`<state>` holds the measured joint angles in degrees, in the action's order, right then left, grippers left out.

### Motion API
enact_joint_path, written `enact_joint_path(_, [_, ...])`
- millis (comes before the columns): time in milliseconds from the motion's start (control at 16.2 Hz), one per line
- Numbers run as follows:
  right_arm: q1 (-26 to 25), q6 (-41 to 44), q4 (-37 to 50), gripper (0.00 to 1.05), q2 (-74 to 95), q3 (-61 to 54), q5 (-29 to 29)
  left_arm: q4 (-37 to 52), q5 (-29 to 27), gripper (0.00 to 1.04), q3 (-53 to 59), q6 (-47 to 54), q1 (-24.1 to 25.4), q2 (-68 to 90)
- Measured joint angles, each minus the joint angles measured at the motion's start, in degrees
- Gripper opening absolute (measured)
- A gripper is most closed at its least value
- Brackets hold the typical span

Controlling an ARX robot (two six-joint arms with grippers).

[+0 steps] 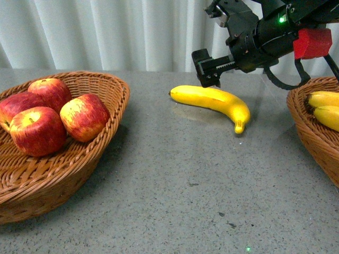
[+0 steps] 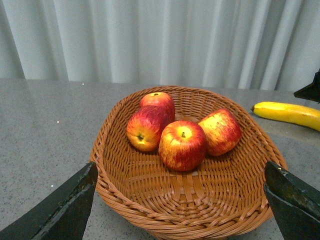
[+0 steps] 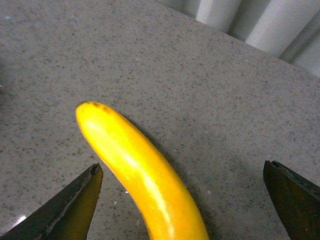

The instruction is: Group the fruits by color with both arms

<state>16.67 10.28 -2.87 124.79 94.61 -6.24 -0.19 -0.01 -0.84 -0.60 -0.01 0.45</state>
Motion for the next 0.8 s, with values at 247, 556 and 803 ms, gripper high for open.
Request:
enact_joint_path(247, [-0.2, 1.1, -8.7, 0.98, 4.2, 6.1, -0.6, 0.0, 0.0, 0.98, 0.0, 0.0, 0.0, 0.0])
enact_joint_path(556, [0.6, 4.6, -13.9, 0.98, 6.8, 11.1, 0.6, 0.0, 0.0, 0.98, 0.0, 0.0, 0.0, 0.0])
enact_joint_path(803, [1.0, 6.0, -18.6, 0.98, 8.7, 12.2, 3.7, 0.0, 0.0, 0.98, 0.0, 0.0, 0.0, 0.0])
